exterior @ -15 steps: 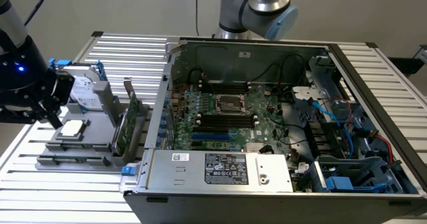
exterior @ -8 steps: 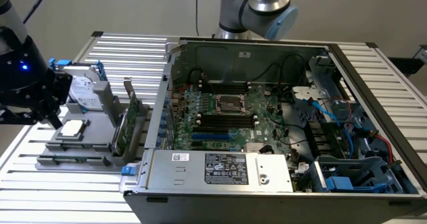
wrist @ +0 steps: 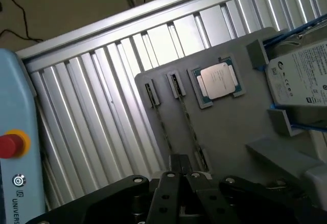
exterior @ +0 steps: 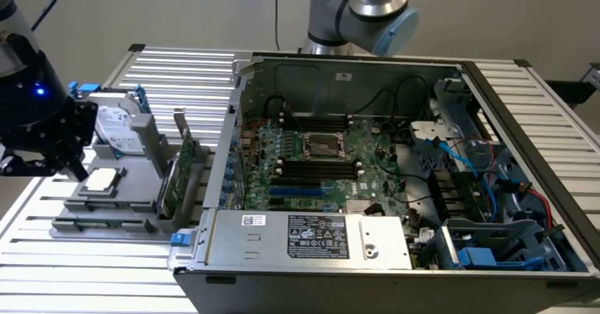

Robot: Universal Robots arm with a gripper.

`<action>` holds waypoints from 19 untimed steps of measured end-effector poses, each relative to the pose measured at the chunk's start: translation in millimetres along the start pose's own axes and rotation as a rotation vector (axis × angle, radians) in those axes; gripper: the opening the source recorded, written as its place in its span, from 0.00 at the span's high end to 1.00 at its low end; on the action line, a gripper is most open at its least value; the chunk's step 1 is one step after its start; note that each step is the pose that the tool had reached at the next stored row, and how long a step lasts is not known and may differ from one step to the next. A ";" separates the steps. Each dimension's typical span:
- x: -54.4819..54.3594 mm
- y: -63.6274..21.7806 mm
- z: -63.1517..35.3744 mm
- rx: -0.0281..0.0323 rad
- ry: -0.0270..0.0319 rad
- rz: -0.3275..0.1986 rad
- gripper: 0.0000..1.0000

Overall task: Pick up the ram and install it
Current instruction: 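Pick up the ram and move it above insertion slot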

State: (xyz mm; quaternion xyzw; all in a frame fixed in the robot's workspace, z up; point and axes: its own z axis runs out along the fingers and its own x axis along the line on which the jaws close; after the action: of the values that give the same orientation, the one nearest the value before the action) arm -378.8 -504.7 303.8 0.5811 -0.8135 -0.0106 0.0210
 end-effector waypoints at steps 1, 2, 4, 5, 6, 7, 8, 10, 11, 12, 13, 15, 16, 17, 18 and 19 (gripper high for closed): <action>0.0 -0.1 0.2 0.0021 0.0001 -0.020 0.89; 0.0 -0.1 0.4 0.0041 0.0002 -0.038 0.89; 0.0 0.0 0.6 0.0084 0.0006 -0.074 0.89; 0.0 0.0 0.8 0.0114 0.0005 -0.092 0.89; 0.1 0.0 0.9 0.0149 0.0003 -0.110 0.89; 0.0 0.0 1.0 0.0189 -0.0001 -0.128 0.89; 0.0 -0.1 1.3 0.0229 -0.0006 -0.146 0.89; 0.0 -0.1 1.6 0.0307 -0.0014 -0.182 0.89; 0.0 -0.1 1.8 0.0352 -0.0018 -0.201 0.89; 0.0 -0.1 1.8 0.0383 -0.0020 -0.218 0.89; 0.0 -0.1 1.8 0.0394 -0.0019 -0.233 0.89; 0.4 0.6 1.9 0.0401 -0.0018 -0.243 0.89; 0.4 0.7 1.9 0.0402 -0.0017 -0.244 0.89; 0.4 0.7 1.9 0.0402 -0.0018 -0.244 0.89; 0.4 0.7 1.9 0.0402 -0.0018 -0.244 0.89; 0.4 0.7 1.9 0.0402 -0.0017 -0.244 0.89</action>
State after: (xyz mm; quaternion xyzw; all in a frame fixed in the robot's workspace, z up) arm -379.7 -504.9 301.9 0.6760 -0.7368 0.0027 0.0072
